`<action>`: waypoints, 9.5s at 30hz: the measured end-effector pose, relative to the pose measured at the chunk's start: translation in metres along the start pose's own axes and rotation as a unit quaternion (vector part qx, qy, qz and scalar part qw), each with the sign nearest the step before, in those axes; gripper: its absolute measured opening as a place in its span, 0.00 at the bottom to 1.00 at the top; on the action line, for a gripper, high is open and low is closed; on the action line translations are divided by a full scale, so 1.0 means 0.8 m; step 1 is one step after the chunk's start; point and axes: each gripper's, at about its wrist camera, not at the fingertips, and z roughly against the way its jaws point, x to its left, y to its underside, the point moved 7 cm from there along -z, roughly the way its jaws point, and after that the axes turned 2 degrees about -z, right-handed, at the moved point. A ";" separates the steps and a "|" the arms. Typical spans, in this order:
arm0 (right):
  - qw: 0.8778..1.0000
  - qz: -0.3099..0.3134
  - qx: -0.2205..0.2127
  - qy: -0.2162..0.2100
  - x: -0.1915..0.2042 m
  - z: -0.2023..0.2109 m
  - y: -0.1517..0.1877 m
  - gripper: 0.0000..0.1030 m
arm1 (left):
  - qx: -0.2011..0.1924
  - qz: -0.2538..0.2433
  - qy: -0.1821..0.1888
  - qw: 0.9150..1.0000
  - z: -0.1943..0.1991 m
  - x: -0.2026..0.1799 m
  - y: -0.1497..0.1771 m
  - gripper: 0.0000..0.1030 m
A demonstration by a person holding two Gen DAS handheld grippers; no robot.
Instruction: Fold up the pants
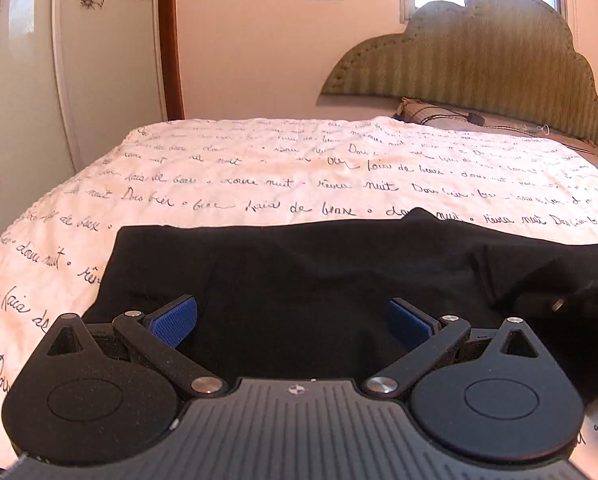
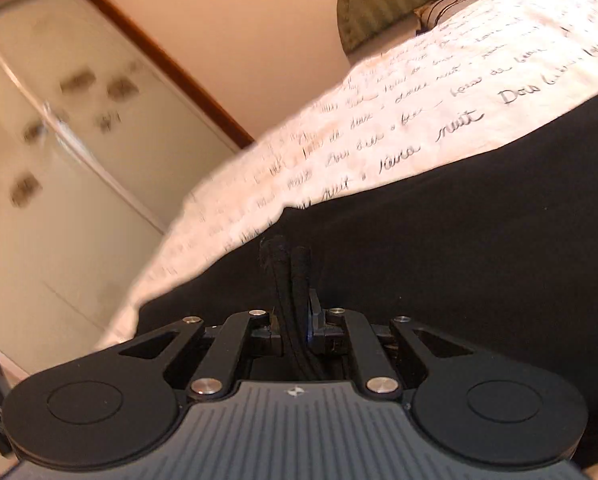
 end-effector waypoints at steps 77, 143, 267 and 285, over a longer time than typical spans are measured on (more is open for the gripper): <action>0.931 0.207 -0.081 0.291 0.001 0.113 0.112 1.00 | 0.002 -0.010 0.009 1.000 0.033 -0.007 0.077 1.00; 0.929 0.188 -0.064 0.313 -0.017 0.060 0.051 1.00 | 0.000 -0.074 0.018 0.997 0.006 -0.098 0.054 1.00; 0.930 0.204 -0.085 0.295 -0.005 0.092 0.086 1.00 | -0.001 -0.054 0.041 0.998 0.019 -0.081 0.069 1.00; 0.930 0.203 -0.085 0.295 -0.006 0.094 0.086 1.00 | -0.001 -0.054 0.042 0.998 0.019 -0.081 0.068 1.00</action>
